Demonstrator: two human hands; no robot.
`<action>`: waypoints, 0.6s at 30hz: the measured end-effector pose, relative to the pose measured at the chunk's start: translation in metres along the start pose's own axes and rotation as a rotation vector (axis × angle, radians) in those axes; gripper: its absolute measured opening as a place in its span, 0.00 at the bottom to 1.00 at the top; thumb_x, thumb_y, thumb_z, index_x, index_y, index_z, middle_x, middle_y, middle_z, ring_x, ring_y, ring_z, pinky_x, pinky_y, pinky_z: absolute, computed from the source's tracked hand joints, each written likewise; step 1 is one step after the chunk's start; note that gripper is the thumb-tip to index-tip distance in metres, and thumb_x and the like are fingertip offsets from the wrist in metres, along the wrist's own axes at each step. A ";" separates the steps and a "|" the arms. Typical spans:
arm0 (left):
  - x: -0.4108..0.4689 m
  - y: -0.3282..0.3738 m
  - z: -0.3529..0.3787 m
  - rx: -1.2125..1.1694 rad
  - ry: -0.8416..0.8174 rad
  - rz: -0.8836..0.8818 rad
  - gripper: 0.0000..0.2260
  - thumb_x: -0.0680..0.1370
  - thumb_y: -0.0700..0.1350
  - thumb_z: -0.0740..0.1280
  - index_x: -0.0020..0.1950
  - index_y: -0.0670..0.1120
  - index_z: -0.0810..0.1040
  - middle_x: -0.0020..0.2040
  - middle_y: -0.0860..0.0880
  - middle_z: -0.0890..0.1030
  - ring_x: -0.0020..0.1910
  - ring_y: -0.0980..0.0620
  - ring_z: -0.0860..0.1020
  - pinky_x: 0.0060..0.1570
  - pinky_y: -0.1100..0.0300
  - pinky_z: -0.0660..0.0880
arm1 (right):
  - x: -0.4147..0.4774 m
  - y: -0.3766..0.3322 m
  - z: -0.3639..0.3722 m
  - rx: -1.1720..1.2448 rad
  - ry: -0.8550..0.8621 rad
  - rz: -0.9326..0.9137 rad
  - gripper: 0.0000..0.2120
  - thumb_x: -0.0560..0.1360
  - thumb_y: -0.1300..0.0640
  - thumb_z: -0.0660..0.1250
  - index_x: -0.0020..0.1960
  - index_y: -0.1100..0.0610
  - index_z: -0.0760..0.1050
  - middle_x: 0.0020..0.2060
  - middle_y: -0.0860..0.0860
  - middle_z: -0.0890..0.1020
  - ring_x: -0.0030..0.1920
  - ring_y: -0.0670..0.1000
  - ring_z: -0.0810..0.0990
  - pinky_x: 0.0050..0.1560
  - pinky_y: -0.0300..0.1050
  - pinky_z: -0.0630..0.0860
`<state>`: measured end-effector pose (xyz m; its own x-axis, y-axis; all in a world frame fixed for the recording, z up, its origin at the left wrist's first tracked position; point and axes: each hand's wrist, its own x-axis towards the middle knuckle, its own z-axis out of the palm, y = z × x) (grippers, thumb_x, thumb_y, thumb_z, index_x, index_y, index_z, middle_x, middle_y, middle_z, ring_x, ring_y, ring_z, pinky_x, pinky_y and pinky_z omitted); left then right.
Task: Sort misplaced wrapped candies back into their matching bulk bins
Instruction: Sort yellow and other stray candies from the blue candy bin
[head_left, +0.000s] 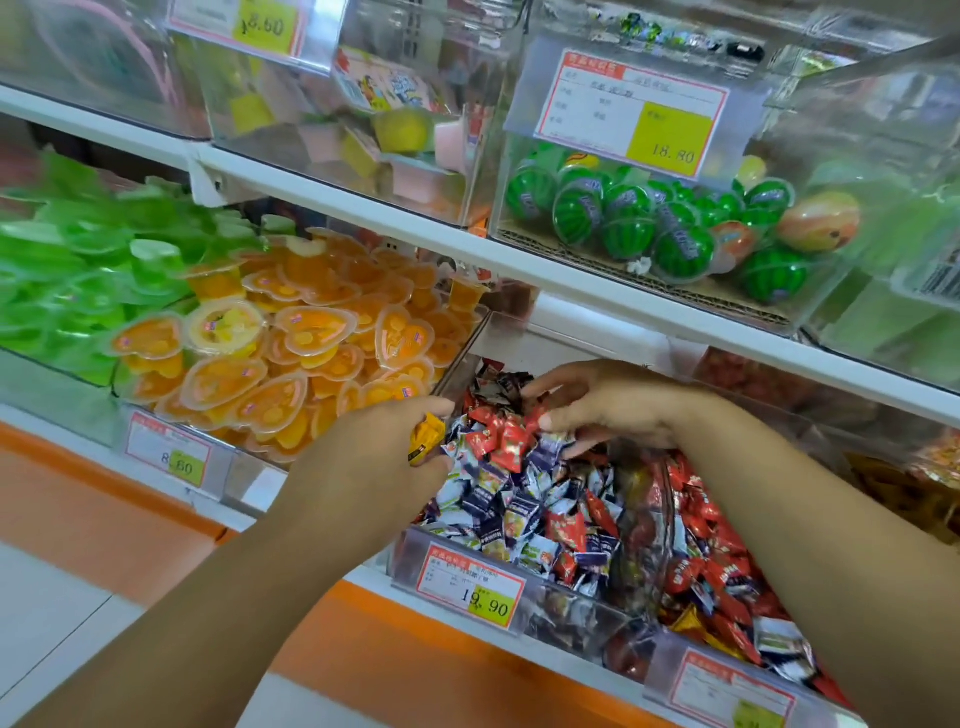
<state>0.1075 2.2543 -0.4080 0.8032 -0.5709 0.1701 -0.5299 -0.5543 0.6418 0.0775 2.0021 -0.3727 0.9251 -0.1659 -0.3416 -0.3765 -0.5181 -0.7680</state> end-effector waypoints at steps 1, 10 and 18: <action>0.000 0.000 0.000 -0.009 -0.004 0.000 0.21 0.77 0.52 0.67 0.70 0.61 0.69 0.18 0.57 0.69 0.18 0.56 0.65 0.18 0.66 0.54 | -0.002 0.002 -0.002 -0.027 0.021 0.007 0.15 0.74 0.66 0.69 0.58 0.54 0.78 0.57 0.57 0.77 0.53 0.51 0.80 0.45 0.41 0.82; 0.000 -0.004 -0.001 0.000 0.038 0.013 0.20 0.77 0.54 0.68 0.68 0.62 0.71 0.21 0.53 0.64 0.19 0.55 0.64 0.22 0.65 0.57 | 0.002 0.004 0.010 -0.644 0.225 -0.087 0.15 0.74 0.57 0.72 0.59 0.47 0.78 0.59 0.48 0.79 0.55 0.49 0.77 0.53 0.40 0.73; 0.002 -0.005 0.000 -0.002 0.037 0.031 0.19 0.77 0.53 0.67 0.68 0.62 0.70 0.25 0.53 0.70 0.21 0.56 0.66 0.23 0.62 0.62 | 0.012 0.003 0.025 -0.606 0.308 -0.137 0.12 0.76 0.61 0.68 0.57 0.49 0.78 0.53 0.48 0.76 0.44 0.52 0.78 0.41 0.44 0.77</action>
<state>0.1116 2.2565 -0.4112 0.7957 -0.5653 0.2175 -0.5545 -0.5355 0.6370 0.0864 2.0198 -0.3931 0.9680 -0.2499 -0.0249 -0.2442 -0.9139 -0.3242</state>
